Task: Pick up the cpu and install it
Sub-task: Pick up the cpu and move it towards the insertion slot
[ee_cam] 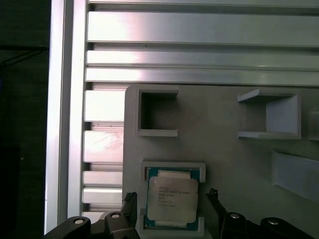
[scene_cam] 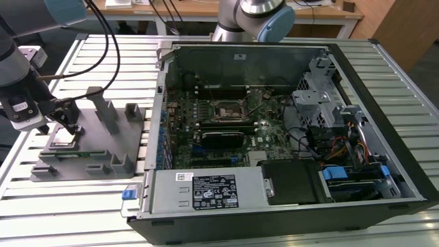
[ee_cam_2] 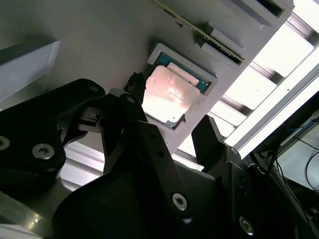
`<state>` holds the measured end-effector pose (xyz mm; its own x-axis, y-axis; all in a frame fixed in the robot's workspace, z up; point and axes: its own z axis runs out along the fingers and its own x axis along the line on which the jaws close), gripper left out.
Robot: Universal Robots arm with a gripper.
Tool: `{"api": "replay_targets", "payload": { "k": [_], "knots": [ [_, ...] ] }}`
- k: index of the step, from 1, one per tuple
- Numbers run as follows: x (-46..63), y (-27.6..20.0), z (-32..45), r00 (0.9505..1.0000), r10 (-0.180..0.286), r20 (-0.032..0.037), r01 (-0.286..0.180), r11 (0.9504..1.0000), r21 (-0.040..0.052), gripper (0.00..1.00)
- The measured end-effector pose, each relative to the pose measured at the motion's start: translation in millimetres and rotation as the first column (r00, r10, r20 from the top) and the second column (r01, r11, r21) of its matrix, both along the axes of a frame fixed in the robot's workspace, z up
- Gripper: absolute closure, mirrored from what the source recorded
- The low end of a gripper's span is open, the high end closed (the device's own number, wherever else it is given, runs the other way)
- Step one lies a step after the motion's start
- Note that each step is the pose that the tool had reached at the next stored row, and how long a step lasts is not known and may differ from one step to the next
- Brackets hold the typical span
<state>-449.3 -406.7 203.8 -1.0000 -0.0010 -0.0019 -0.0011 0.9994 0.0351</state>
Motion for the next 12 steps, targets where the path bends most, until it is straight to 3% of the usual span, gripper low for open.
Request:
{"api": "replay_targets", "payload": {
  "k": [12],
  "knots": [
    [0.0,0.0,-5.9,1.0,0.0,0.0002,0.0,1.0,0.0001,0.35]
  ]
}}
